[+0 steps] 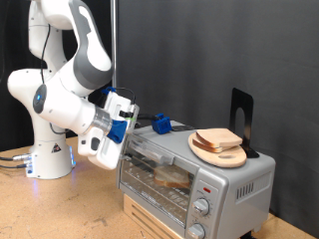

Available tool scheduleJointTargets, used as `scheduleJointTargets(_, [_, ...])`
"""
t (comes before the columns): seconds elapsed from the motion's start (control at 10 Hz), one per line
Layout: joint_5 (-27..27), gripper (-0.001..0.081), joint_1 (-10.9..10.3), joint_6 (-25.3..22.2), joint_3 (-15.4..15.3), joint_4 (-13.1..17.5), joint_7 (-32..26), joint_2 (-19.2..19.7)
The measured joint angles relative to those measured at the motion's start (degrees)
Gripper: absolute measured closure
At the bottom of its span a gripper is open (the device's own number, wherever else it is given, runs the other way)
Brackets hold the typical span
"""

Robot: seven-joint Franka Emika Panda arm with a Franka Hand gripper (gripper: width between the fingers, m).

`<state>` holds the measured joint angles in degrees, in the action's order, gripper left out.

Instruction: Make a piece of toast with the oven

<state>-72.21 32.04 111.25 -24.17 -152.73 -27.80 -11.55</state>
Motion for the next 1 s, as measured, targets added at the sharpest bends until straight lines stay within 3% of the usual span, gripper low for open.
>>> scheduleJointTargets(0.4, [-1.35,-0.0001,2.35,2.88,1.98,-1.82,-0.07,-0.84])
scheduleJointTargets(0.8, [-1.4,-0.0001,6.71,4.19,5.76,-2.57,1.97,-3.57])
scheduleJointTargets(1.0, [-1.4,-0.0001,6.72,0.74,5.92,-2.49,1.91,-3.47])
